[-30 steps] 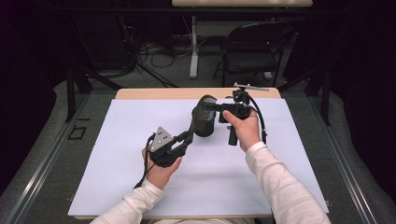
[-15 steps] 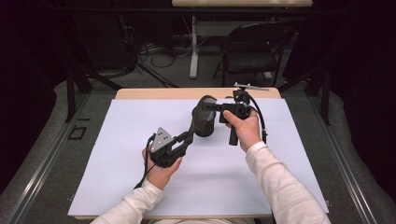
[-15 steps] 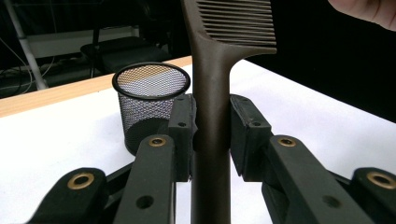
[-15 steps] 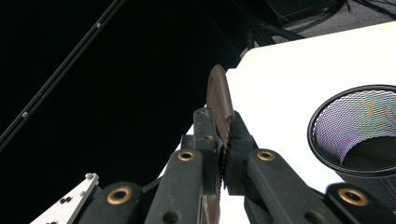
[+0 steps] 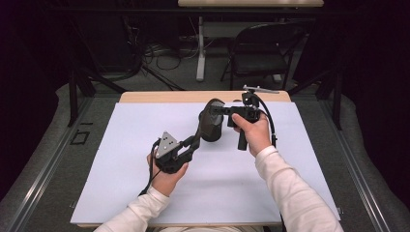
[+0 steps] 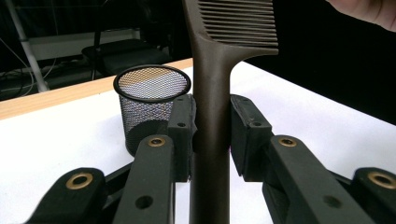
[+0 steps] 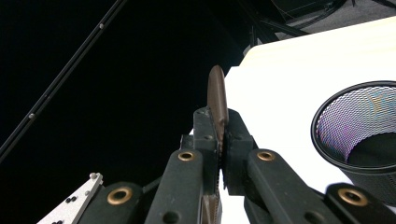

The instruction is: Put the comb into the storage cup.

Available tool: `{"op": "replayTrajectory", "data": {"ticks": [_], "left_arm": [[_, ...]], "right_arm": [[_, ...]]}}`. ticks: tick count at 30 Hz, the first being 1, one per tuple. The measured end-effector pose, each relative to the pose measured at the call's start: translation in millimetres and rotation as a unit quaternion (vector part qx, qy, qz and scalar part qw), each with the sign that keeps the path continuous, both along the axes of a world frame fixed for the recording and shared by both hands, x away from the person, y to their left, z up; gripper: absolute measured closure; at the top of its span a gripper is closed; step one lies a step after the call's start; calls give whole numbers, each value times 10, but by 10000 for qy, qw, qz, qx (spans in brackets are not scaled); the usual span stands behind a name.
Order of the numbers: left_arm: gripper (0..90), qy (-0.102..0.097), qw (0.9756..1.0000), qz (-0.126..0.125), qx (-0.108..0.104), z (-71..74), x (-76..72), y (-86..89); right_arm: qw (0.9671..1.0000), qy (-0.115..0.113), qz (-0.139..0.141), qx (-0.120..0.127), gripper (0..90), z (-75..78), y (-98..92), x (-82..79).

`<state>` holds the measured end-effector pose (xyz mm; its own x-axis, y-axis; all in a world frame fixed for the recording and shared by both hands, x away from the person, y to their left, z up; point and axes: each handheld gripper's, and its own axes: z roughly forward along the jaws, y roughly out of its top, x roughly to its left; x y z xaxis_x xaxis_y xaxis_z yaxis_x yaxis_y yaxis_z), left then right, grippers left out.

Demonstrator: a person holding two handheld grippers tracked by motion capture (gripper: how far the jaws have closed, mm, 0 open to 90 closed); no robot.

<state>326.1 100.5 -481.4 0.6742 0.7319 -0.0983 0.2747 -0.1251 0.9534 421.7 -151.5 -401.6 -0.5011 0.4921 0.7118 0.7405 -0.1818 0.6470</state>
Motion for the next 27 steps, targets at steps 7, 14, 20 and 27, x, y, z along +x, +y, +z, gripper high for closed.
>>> {"op": "replayTrajectory", "data": {"ticks": [7, 14, 20, 27], "left_arm": [[706, -20, 10000, 33, -24, -1, 2, -1], [659, 53, 9998, 113, -143, 2, 27, 30], [604, 60, 9997, 109, -195, 8, 28, 37], [514, 156, 9995, 85, -255, 22, 34, 58]], "right_arm": [[10000, -21, -18, -28, 871, 27, -6, -31], [10000, -27, -65, -4, 872, 19, 13, -22], [9999, -62, -120, -54, 872, 28, 19, -7], [9992, -165, -295, -232, 872, 88, -37, 13]]}}
